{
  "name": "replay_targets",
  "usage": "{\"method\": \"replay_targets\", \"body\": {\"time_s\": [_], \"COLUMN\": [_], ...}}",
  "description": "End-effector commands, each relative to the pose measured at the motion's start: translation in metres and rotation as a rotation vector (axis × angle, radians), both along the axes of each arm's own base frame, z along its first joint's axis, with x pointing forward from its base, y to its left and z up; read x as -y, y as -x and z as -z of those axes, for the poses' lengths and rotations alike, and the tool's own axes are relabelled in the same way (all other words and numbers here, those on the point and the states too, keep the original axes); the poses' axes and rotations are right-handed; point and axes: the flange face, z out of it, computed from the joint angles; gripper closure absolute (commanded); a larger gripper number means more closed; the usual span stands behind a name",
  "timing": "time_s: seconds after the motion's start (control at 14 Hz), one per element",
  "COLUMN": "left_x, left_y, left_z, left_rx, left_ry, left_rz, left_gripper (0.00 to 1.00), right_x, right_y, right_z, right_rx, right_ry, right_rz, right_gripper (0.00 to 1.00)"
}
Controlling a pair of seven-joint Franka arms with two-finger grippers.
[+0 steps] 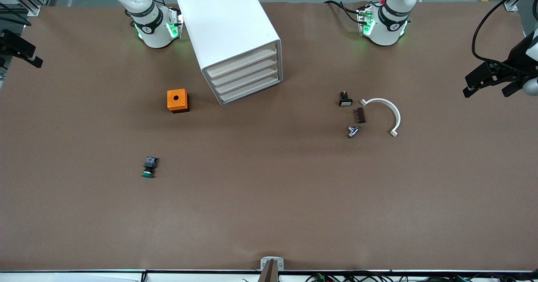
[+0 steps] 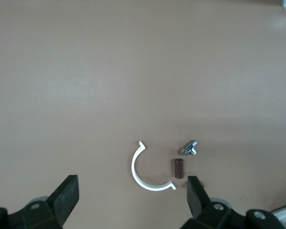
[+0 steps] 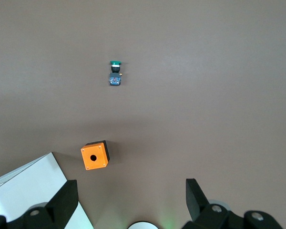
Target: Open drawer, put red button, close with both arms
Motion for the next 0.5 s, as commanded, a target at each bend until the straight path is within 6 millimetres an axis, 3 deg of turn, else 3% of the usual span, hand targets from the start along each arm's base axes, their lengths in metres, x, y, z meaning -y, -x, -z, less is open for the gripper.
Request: {"method": "replay_targets", "body": {"time_s": [0.0,0.43], "left_x": [0.0015,0.0002], "left_y": [0.0005,-0.0034], "left_z": [-0.0027,0.0019], "left_rx": [-0.014,-0.022], "left_ry": [-0.027,-0.023], "left_rz": [0.029,0.014], "left_gripper": [0.0,0.0], "right_x": [-0.0021,-0.0043], "right_y": [0.0091,0.0113], "right_z": [-0.0027,-0.0046], "right_rx": [-0.003,-0.018], "right_ry": [-0.01,-0.011], "right_rz": [0.007,0.046], "right_gripper": [0.0,0.0]}}
